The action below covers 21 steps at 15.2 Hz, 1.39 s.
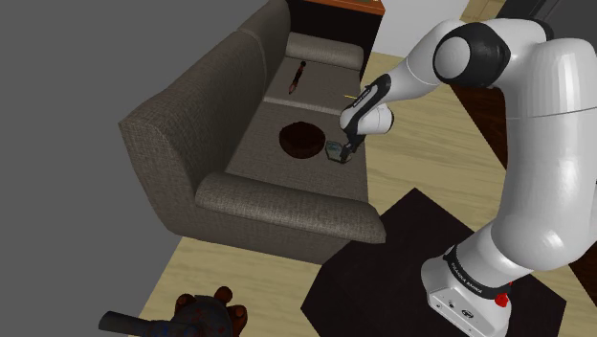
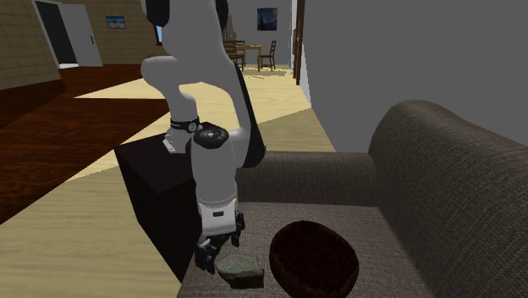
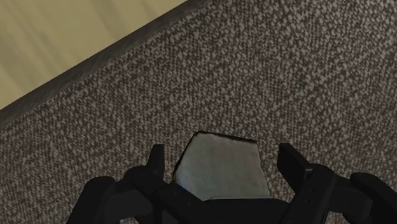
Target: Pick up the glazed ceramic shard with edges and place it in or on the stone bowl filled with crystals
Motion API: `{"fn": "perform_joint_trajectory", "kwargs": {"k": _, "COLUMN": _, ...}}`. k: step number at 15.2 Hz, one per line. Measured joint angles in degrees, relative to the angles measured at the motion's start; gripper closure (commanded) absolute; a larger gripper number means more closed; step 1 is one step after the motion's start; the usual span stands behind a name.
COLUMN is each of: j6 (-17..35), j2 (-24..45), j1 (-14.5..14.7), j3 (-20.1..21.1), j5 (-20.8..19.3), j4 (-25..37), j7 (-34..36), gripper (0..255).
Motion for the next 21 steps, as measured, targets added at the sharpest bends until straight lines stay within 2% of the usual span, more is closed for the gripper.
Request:
{"fn": "perform_joint_trajectory", "kwargs": {"k": 8, "j6": 0.7, "j2": 1.2, "j1": -0.2, "j3": 0.3, "j5": 0.2, "j4": 0.6, "j7": -0.1, "gripper": 0}}
{"fn": "perform_joint_trajectory", "kwargs": {"k": 9, "j6": 0.7, "j2": 1.2, "j1": -0.2, "j3": 0.3, "j5": 0.2, "j4": 0.6, "j7": -0.1, "gripper": 255}}
{"fn": "perform_joint_trajectory", "kwargs": {"k": 21, "j6": 0.3, "j2": 0.4, "j1": 0.0, "j3": 0.1, "j5": 0.1, "j4": 0.1, "j7": 0.0, "gripper": 255}}
